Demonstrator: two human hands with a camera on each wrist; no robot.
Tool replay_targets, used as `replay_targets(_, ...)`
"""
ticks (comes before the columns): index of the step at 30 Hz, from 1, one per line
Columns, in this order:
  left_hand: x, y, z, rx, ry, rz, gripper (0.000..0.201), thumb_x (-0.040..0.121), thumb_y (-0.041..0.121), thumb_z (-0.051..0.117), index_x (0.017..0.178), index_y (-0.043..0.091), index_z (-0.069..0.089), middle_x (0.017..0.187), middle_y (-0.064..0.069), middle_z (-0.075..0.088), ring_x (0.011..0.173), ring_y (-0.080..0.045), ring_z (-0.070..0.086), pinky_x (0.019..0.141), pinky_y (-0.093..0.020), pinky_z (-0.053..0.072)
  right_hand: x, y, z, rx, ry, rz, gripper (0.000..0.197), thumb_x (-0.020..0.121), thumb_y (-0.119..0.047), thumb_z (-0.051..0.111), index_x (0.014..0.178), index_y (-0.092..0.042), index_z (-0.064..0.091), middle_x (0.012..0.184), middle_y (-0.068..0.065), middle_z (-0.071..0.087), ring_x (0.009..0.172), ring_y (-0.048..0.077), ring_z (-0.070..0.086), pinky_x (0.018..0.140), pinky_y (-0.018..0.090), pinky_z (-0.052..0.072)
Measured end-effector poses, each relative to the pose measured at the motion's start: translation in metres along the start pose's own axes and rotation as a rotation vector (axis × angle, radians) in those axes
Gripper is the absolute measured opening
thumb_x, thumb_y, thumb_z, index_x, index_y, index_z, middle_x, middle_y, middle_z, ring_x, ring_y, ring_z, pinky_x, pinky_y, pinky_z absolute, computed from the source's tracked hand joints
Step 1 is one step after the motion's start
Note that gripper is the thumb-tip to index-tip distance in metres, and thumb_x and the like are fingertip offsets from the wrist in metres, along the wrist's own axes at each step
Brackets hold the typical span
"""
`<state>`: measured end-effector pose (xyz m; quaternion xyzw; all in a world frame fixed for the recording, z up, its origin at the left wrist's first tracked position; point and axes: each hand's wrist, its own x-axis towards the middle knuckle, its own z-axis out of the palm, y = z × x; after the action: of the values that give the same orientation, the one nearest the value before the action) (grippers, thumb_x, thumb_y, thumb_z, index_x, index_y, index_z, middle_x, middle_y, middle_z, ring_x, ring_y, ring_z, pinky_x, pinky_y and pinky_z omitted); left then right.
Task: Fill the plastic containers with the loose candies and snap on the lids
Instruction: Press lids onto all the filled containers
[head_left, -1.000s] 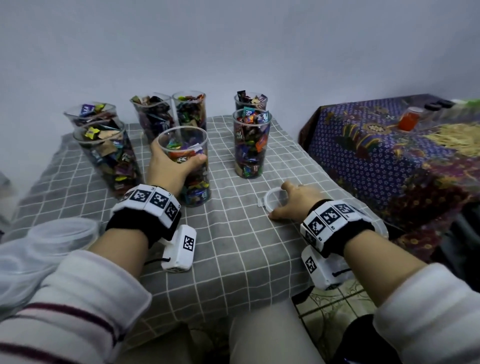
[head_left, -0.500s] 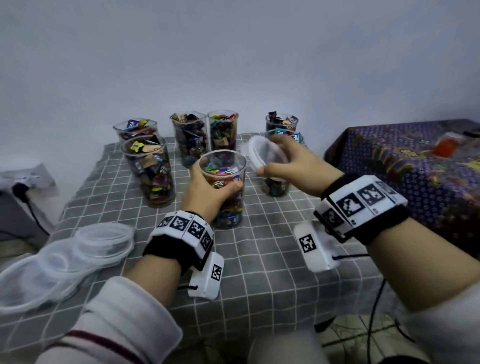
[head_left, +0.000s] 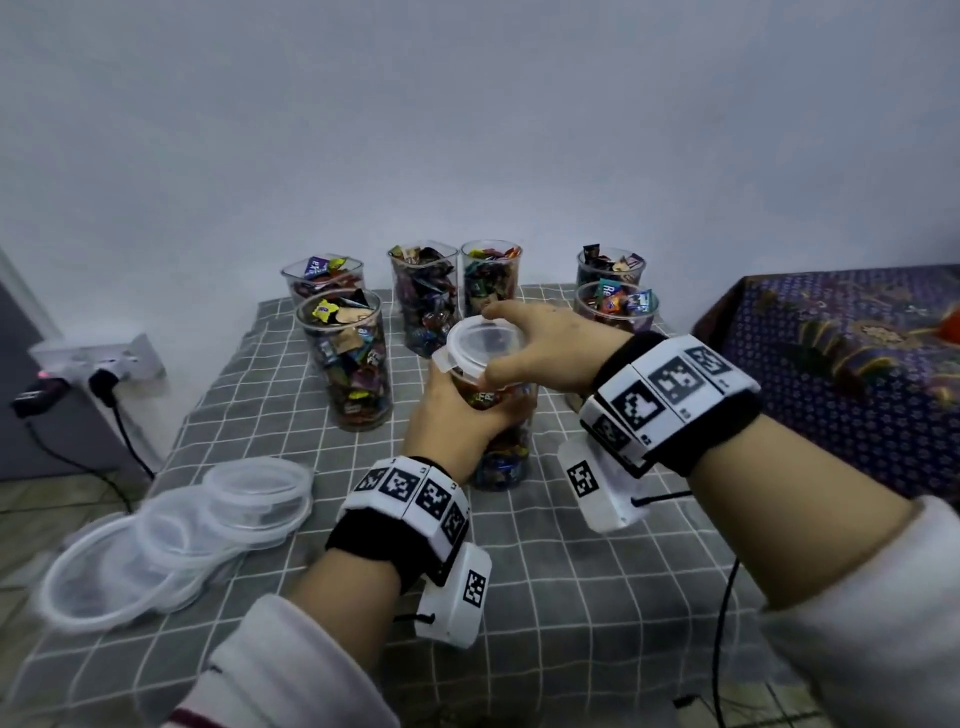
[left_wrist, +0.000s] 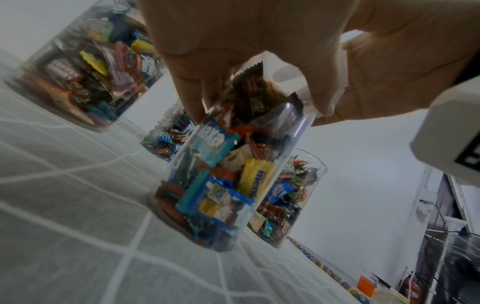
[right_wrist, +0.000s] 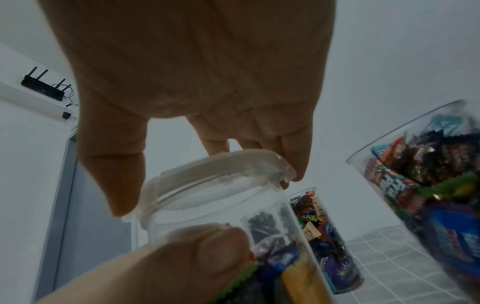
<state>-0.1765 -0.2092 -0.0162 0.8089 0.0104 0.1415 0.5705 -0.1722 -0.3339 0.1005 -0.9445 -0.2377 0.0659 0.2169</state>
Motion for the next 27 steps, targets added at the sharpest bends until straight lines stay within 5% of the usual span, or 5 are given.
replay_targets(8,-0.004,0.008,-0.001,0.045,0.015,0.055,0.066,0.061,0.044,0.079,0.121,0.025,0.059,0.107,0.008,0.066,0.098,-0.01,0.063,0.082,-0.027,0.049,0.012,-0.002,0.011,-0.048,-0.014,0.014,0.071,0.078,-0.044,0.061,0.139,-0.02,0.036,0.133,0.011,0.044,0.12,0.028,0.044,0.098,0.038,0.04)
replay_targets(12,-0.006,0.009,0.001,0.049,0.023,0.06,0.071,0.05,0.055,0.068,0.112,0.023,0.064,0.097,0.008,0.069,0.089,-0.008,0.065,0.074,-0.027,0.05,0.008,0.001,0.019,0.021,0.049,0.011,0.086,0.063,-0.055,0.048,0.14,-0.02,0.035,0.135,0.009,0.041,0.123,0.024,0.039,0.094,0.034,0.035)
replay_targets(16,-0.005,0.01,0.002,0.053,0.029,0.044,0.056,0.058,0.037,0.072,0.111,0.029,0.057,0.095,0.013,0.064,0.091,-0.008,0.062,0.075,-0.022,0.047,0.009,0.002,0.032,0.089,0.19,0.016,0.077,0.076,-0.063,0.059,0.136,-0.019,0.041,0.134,0.007,0.042,0.124,0.023,0.037,0.099,0.037,0.034)
replay_targets(21,-0.007,0.011,0.0,0.049,0.045,0.015,0.064,0.068,0.017,0.076,0.127,0.02,0.05,0.101,0.01,0.057,0.094,-0.009,0.055,0.081,-0.023,0.042,0.017,0.002,0.043,0.076,0.318,0.031,0.07,0.074,-0.059,0.063,0.129,-0.019,0.045,0.126,0.005,0.048,0.117,0.022,0.041,0.095,0.036,0.037)
replay_targets(27,-0.005,0.008,-0.001,0.078,0.023,0.069,0.051,0.073,0.013,0.07,0.116,0.03,0.049,0.09,0.028,0.05,0.08,0.011,0.05,0.067,0.001,0.037,0.018,0.001,0.049,0.075,0.373,0.032,0.06,0.074,-0.052,0.062,0.123,-0.021,0.047,0.117,0.005,0.05,0.112,0.022,0.042,0.087,0.034,0.035)
